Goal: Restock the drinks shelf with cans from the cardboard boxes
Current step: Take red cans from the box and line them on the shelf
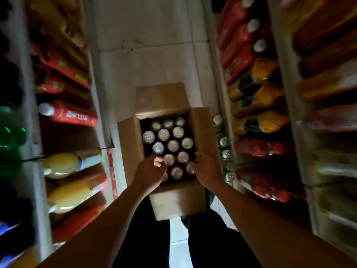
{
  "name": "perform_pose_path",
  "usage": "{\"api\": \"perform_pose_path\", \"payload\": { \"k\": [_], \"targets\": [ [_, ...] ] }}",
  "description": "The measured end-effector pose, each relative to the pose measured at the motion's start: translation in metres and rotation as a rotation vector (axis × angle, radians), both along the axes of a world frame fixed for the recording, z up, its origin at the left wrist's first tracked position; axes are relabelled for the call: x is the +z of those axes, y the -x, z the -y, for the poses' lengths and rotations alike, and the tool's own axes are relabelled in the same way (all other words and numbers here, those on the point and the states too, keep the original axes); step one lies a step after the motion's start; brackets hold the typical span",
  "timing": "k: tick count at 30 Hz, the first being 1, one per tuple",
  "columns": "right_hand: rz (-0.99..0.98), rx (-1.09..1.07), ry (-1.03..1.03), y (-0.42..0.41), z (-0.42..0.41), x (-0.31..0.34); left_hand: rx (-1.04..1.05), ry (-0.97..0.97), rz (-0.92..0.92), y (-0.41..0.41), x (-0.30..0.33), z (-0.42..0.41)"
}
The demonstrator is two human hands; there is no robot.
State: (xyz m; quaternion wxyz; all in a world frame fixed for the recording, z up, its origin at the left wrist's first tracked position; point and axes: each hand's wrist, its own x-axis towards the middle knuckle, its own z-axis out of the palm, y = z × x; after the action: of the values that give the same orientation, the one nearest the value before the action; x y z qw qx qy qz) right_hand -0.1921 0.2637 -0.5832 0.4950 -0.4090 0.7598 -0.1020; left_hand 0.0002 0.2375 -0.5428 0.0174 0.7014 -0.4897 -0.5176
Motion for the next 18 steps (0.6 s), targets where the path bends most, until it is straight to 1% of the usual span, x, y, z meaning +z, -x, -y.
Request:
{"api": "perform_pose_path", "payload": {
  "k": [2, 3, 6, 8, 11, 12, 15, 18],
  "targets": [
    [-0.025, 0.072, 0.037, -0.017, 0.015, -0.054, 0.071, -0.011, 0.002, -0.012, -0.055, -0.007],
    [-0.070, 0.118, 0.064, -0.023, 0.025, -0.073, 0.086, -0.007, -0.015, -0.015, -0.076, -0.004],
    [-0.175, 0.272, 0.155, -0.041, 0.060, -0.117, 0.125, 0.025, -0.037, -0.020, -0.115, 0.011],
    [-0.237, 0.333, 0.145, -0.045, 0.085, -0.134, 0.128, 0.033, -0.077, -0.020, -0.131, 0.021],
    [-0.249, 0.425, -0.031, -0.043, 0.111, -0.167, 0.092, 0.016, -0.106, -0.022, -0.149, 0.031],
    [-0.236, 0.451, -0.059, -0.041, 0.115, -0.174, 0.091, 0.021, -0.111, -0.023, -0.151, 0.032],
    [-0.180, 0.415, -0.059, -0.038, 0.121, -0.191, 0.115, 0.018, -0.118, -0.025, -0.161, 0.035],
    [-0.161, 0.385, -0.011, -0.039, 0.121, -0.199, 0.123, -0.013, -0.132, -0.023, -0.172, 0.033]
  ]
}}
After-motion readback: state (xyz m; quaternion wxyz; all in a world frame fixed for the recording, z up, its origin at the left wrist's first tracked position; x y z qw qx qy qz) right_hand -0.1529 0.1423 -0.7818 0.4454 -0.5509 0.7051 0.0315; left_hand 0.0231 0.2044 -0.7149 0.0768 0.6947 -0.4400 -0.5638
